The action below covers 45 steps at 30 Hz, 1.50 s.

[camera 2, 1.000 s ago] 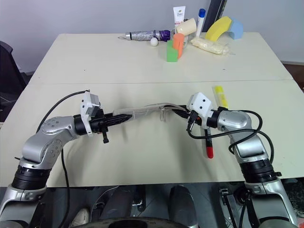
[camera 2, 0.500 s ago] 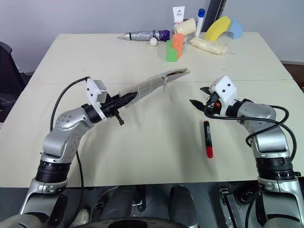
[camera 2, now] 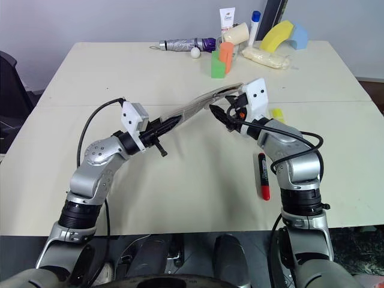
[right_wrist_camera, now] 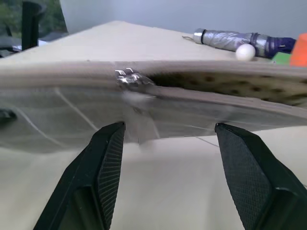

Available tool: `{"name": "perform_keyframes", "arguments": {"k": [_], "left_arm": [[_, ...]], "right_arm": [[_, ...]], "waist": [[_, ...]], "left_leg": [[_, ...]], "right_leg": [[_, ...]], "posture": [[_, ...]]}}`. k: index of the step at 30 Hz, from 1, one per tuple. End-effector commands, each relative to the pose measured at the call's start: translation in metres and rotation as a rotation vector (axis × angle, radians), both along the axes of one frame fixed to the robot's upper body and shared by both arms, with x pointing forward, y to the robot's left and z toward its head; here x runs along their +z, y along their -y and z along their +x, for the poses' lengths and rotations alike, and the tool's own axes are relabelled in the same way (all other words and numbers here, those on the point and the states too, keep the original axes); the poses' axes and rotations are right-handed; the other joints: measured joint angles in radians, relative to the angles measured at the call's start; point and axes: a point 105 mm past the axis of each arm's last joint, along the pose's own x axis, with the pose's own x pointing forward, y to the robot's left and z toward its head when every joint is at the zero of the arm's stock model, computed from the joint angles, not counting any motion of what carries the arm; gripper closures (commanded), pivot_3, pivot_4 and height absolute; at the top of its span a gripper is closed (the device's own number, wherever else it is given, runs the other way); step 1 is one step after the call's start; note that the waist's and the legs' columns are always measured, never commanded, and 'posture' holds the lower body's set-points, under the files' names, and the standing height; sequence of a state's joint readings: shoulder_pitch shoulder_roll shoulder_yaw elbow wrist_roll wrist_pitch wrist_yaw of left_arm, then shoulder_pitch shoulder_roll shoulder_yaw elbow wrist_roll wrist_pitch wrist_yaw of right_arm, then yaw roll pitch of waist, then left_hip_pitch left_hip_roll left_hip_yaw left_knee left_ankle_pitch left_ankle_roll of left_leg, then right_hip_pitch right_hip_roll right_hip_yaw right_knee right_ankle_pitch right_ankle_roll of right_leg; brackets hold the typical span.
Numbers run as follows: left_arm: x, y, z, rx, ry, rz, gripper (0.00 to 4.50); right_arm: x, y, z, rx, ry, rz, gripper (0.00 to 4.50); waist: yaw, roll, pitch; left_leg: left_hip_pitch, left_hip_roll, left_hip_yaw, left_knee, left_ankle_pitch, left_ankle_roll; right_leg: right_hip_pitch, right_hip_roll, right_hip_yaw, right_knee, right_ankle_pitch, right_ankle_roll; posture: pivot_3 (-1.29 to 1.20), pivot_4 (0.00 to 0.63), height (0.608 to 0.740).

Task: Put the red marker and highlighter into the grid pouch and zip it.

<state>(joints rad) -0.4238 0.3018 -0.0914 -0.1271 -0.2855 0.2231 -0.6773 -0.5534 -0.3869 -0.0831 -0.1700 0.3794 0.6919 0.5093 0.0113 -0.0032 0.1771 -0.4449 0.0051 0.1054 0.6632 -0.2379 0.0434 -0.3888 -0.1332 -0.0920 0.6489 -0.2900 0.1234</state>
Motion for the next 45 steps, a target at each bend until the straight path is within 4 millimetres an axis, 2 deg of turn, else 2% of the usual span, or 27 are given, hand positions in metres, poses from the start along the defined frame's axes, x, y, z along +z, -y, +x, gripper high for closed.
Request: {"name": "perform_keyframes", "arguments": {"k": [1, 4, 5, 8, 13, 18, 33, 41, 45], "left_arm": [[0.013, 0.002, -0.003, -0.001, 0.064, -0.012, 4.5], [0.011, 0.001, -0.003, 0.005, 0.068, -0.005, 4.5], [0.01, 0.001, -0.003, 0.009, 0.071, -0.001, 4.5], [0.01, 0.0, -0.001, 0.03, 0.092, 0.018, 4.5], [0.005, 0.001, 0.003, 0.057, 0.157, 0.089, 4.5], [-0.007, 0.007, 0.001, 0.03, 0.192, 0.165, 4.5], [-0.036, 0.019, -0.012, -0.076, 0.214, 0.306, 4.5], [-0.044, 0.025, -0.015, -0.109, 0.219, 0.336, 4.5], [-0.045, 0.029, -0.016, -0.119, 0.214, 0.325, 4.5]], "right_arm": [[0.017, -0.009, -0.002, 0.032, 0.042, 0.045, 2.65], [0.018, -0.014, -0.004, 0.049, 0.038, 0.054, 4.28], [0.018, -0.015, -0.004, 0.053, 0.037, 0.054, 4.45], [0.015, -0.017, -0.005, 0.06, 0.035, 0.019, 4.45], [0.005, -0.024, -0.011, 0.096, 0.041, -0.147, 4.45], [-0.009, -0.031, -0.018, 0.135, 0.009, -0.3, 4.45], [-0.027, -0.055, -0.051, 0.316, -0.044, -0.507, 4.45], [-0.032, -0.069, -0.075, 0.462, -0.007, -0.61, 4.45], [-0.036, -0.075, -0.08, 0.499, -0.005, -0.63, 4.45]], "waist": [[-0.002, 0.0, 0.0], [-0.001, 0.0, 0.0], [-0.001, 0.0, 0.0], [-0.001, 0.0, 0.0], [-0.001, 0.0, 0.0], [-0.001, 0.0, 0.0], [-0.001, 0.0, 0.0], [-0.001, 0.0, 0.0], [-0.001, 0.0, 0.0]], "left_leg": [[0.0, 0.0, 0.0, 0.0, 0.0, 0.0], [0.0, 0.0, 0.0, 0.0, 0.0, 0.0], [0.0, 0.0, 0.0, 0.0, 0.0, 0.0], [0.0, 0.0, 0.0, 0.0, 0.0, 0.0], [0.0, 0.0, 0.0, 0.0, 0.0, 0.0], [0.0, 0.0, 0.0, 0.0, 0.0, 0.0], [0.0, 0.001, 0.0, 0.0, -0.001, 0.002], [0.0, 0.001, -0.001, 0.0, -0.003, 0.005], [0.0, 0.001, -0.001, 0.0, -0.003, 0.005]], "right_leg": [[0.0, 0.0, 0.0, 0.0, 0.0, 0.0], [0.0, 0.0, 0.0, 0.0, 0.0, 0.0], [0.0, 0.0, 0.0, 0.0, 0.0, 0.0], [0.0, 0.0, 0.0, 0.0, 0.0, 0.0], [0.0, 0.0, 0.0, 0.0, 0.0, 0.0], [-0.001, 0.0, 0.0, 0.0, 0.0, 0.0], [-0.001, -0.001, 0.0, 0.0, 0.0, 0.0], [-0.001, -0.002, 0.0, -0.001, 0.0, 0.0], [-0.001, -0.002, 0.0, -0.001, 0.0, 0.0]], "posture": [[0.0, 0.15, 0.74], [0.0, 0.15, 0.74], [0.0, 0.15, 0.74], [0.0, 0.15, 0.74], [0.0, 0.15, 0.74], [0.0, 0.15, 0.74], [0.0, 0.15, 0.74], [0.0, 0.15, 0.74], [0.0, 0.15, 0.74]]}}
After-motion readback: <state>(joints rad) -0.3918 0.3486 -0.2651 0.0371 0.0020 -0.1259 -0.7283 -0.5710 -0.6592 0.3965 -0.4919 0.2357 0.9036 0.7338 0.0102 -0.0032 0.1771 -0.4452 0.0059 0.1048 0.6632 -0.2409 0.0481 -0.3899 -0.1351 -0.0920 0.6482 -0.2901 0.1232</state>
